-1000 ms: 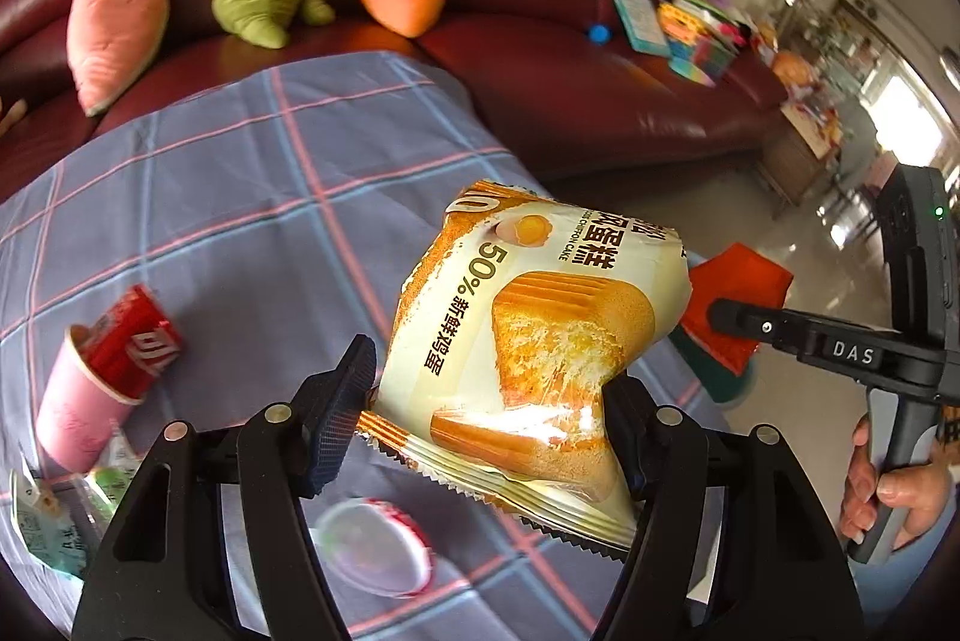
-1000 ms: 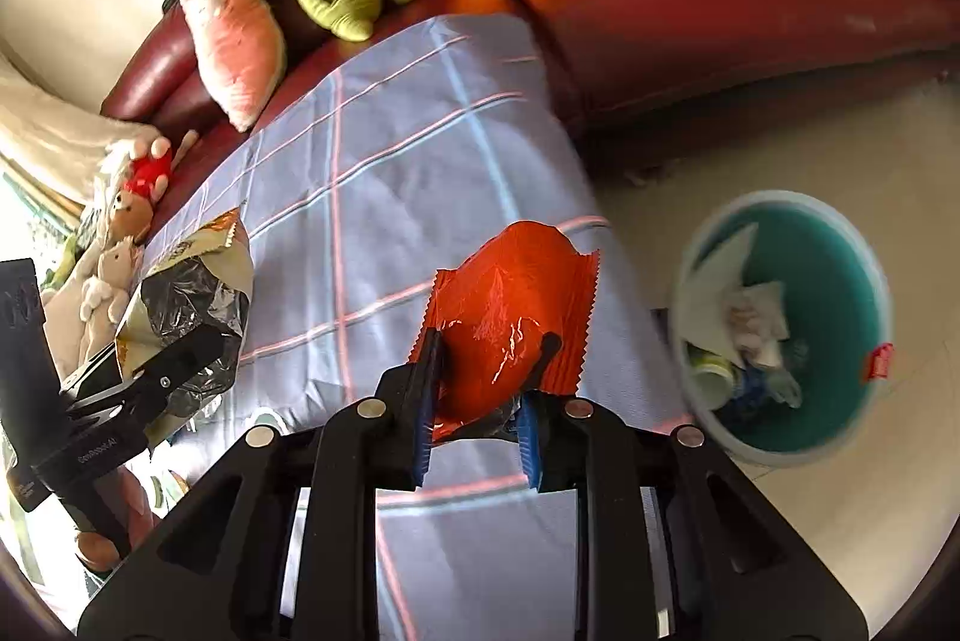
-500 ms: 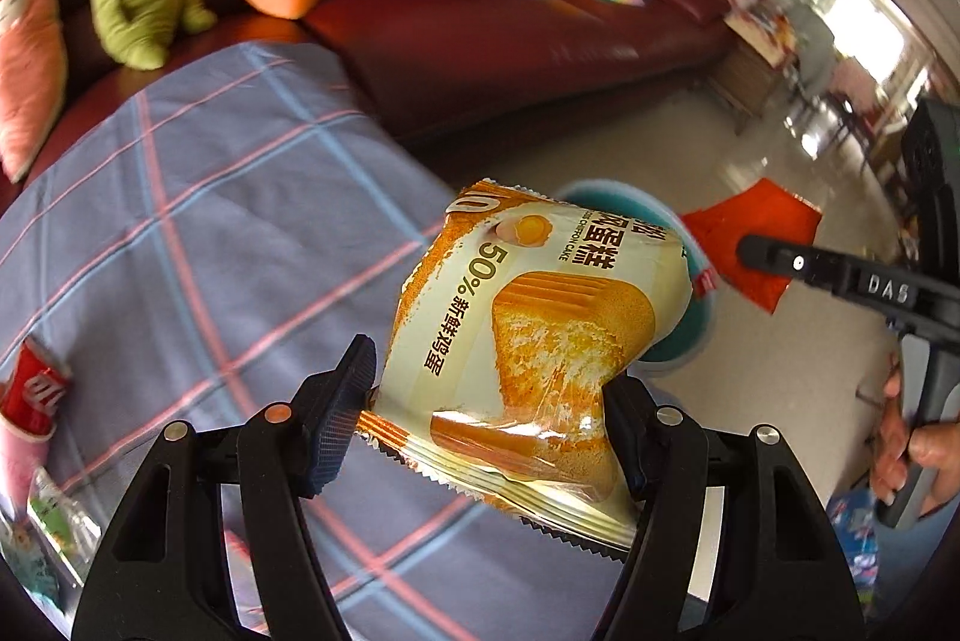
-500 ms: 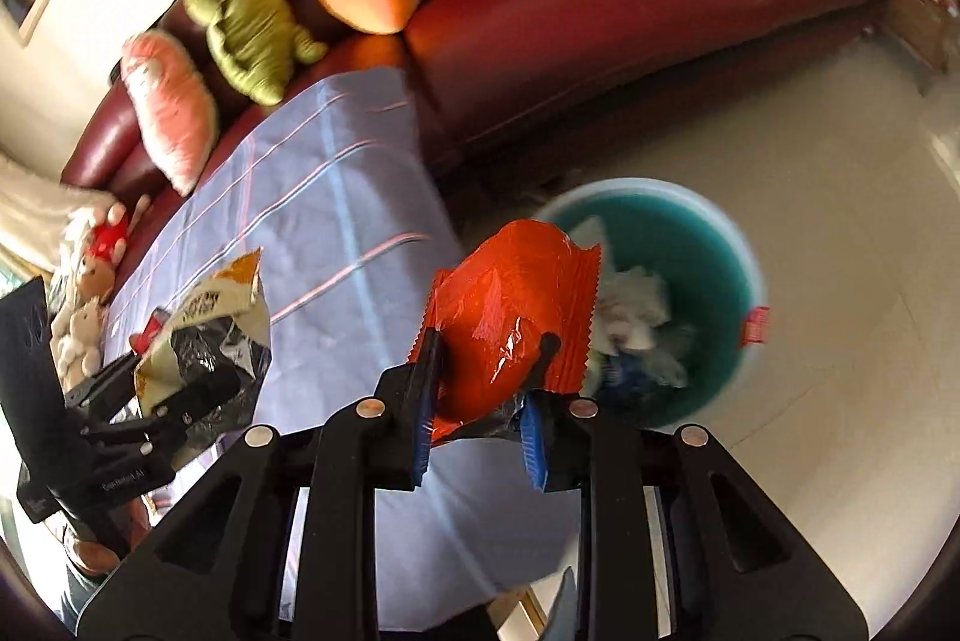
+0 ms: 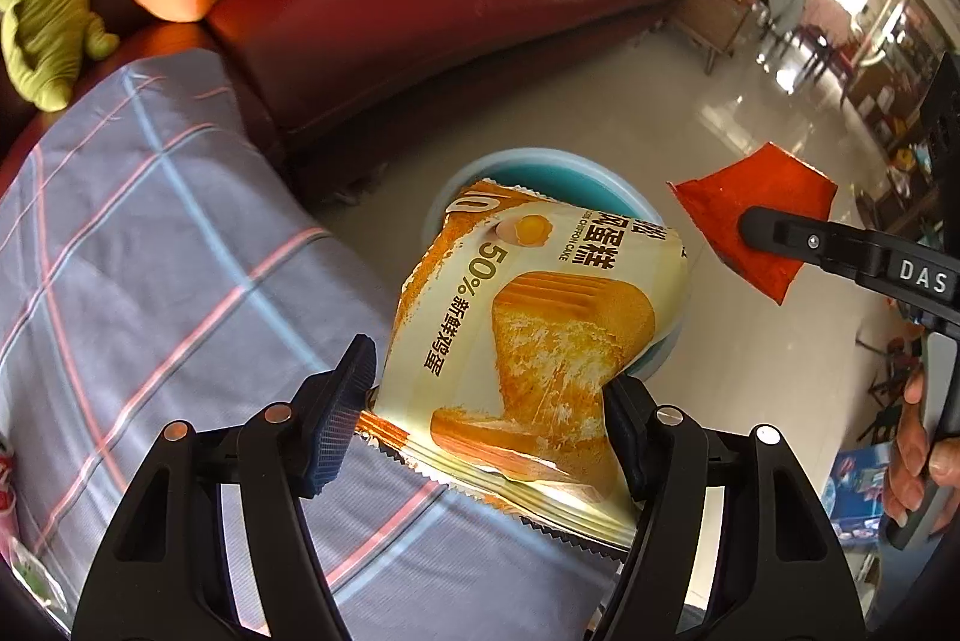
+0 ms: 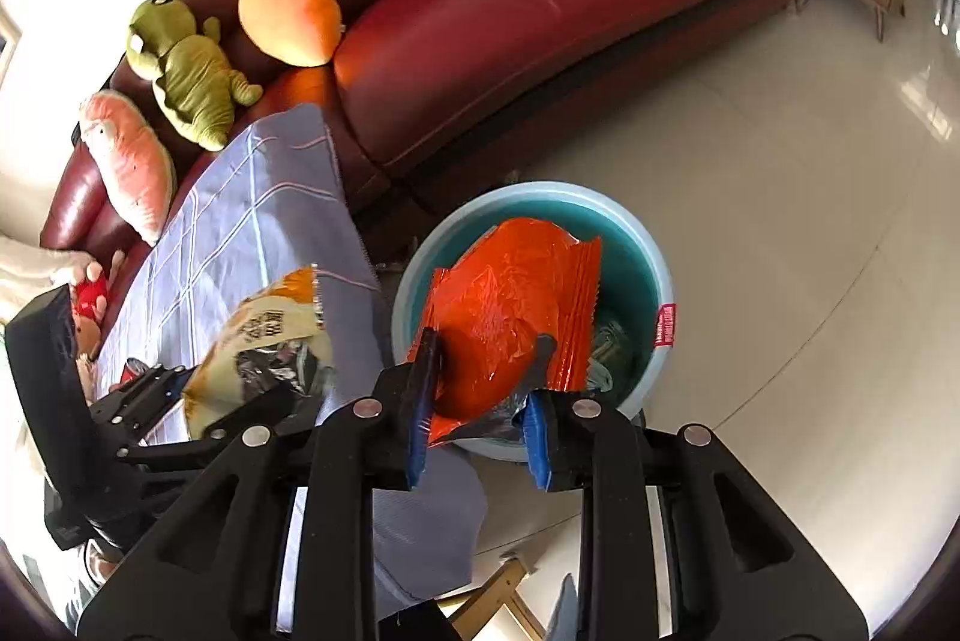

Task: Collect trash
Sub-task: 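Carry the pastry bag and orange packet over the teal bin with both tools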

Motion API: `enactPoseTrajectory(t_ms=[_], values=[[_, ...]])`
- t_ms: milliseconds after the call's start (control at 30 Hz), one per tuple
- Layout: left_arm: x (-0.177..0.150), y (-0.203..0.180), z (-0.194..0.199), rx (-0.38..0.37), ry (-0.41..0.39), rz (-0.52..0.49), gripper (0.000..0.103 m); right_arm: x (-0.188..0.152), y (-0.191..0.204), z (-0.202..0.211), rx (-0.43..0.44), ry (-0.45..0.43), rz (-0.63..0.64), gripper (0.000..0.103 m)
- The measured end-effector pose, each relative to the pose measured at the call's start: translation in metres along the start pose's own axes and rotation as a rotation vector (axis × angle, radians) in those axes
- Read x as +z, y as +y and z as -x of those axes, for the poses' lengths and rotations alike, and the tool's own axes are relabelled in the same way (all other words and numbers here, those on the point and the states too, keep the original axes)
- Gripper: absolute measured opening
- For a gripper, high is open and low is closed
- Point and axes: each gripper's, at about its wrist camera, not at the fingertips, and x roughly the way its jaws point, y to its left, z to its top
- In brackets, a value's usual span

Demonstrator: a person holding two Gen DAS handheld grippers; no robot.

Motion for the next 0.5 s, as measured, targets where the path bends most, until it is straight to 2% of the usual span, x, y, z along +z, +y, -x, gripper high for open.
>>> enactPoseTrajectory(t_ms=[500], values=[[0.023, -0.031, -0.058, -0.071, 0.076, -0.043, 0.071, 0.02, -0.033, -0.004, -0.019, 0.002, -0.086, 0.027]])
